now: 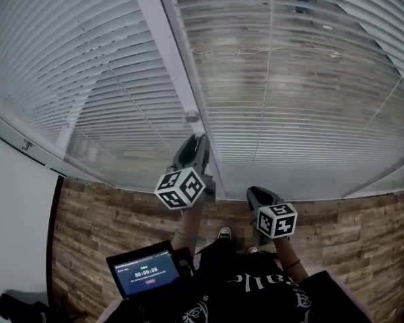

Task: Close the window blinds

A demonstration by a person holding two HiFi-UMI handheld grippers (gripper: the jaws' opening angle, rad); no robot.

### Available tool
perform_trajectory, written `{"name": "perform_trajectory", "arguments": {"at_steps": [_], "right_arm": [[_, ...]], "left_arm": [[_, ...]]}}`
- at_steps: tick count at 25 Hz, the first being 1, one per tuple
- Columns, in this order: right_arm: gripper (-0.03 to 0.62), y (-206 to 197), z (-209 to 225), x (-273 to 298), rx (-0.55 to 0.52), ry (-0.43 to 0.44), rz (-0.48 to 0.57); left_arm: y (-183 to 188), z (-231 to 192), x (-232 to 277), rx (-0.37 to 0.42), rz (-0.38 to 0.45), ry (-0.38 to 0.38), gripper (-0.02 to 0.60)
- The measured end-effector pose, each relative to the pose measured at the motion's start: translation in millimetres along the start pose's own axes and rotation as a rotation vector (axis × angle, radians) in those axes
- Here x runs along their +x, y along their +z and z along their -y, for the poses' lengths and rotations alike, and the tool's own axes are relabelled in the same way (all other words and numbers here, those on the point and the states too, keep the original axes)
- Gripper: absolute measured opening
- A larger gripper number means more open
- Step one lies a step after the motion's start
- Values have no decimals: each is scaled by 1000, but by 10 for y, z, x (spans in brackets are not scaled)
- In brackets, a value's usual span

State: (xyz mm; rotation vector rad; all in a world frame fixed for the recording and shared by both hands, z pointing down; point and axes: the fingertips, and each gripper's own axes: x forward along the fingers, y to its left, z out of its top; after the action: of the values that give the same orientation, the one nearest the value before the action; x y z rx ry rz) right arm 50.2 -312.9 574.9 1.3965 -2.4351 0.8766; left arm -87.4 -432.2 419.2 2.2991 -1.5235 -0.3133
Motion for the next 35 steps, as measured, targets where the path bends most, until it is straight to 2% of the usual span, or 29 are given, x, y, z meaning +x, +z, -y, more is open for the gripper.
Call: {"name": "perform_trajectory", "arguments": {"at_steps": [3,4,5,6,8,9,10,11,14,15,16,18,20,21,22,23,25,26,31,35], "right_arm": [[51,15,-55,33,-8,16,-7],[51,17,-63,43,-10,20,-10],[52,15,-62,53,-12,21,-13],[51,13,-55,59,-12,21,-15],[51,18,-31,63,-12,19,-16],[51,24,-18,60,-10,16,-15],[51,31,-3,57,-8,14,-13],[51,35,12,53,-6,11,-12],[51,34,47,34,-2,3,-12],[51,30,57,30,0,1,-13],[51,24,66,29,2,-1,-14],[51,10,78,35,4,-3,-17],[51,2,75,43,3,-3,-19],[51,2,72,45,2,-2,-20],[51,5,72,47,2,-1,-19],[51,10,76,50,3,-2,-18],[51,15,94,59,6,-6,-17],[51,14,101,65,7,-9,-18],[51,2,96,95,7,-8,-22],[51,-19,54,96,3,1,-27]], "left_arm": [[-22,0,15,-402,49,-87,127],[-25,2,21,-487,59,-111,127],[-24,-2,24,-520,65,-122,127],[-17,-14,26,-504,67,-121,127],[16,-53,23,-395,72,-100,129],[27,-53,19,-319,68,-90,130],[19,-35,17,-211,51,-78,130],[-10,-12,11,-52,18,-54,130],[-101,-14,-35,602,-105,91,132],[-94,-3,-44,792,-125,125,132],[-83,27,-41,947,-139,140,137],[-95,99,-2,1185,-175,133,137],[-131,117,30,1363,-218,126,147],[-132,109,32,1412,-227,127,146],[-123,102,30,1418,-227,124,134],[-112,100,28,1385,-220,115,130],[-96,98,31,1238,-192,96,130],[-89,87,33,1127,-170,89,129],[-6,44,23,410,-32,52,129],[44,-2,4,9,27,22,129]]}}
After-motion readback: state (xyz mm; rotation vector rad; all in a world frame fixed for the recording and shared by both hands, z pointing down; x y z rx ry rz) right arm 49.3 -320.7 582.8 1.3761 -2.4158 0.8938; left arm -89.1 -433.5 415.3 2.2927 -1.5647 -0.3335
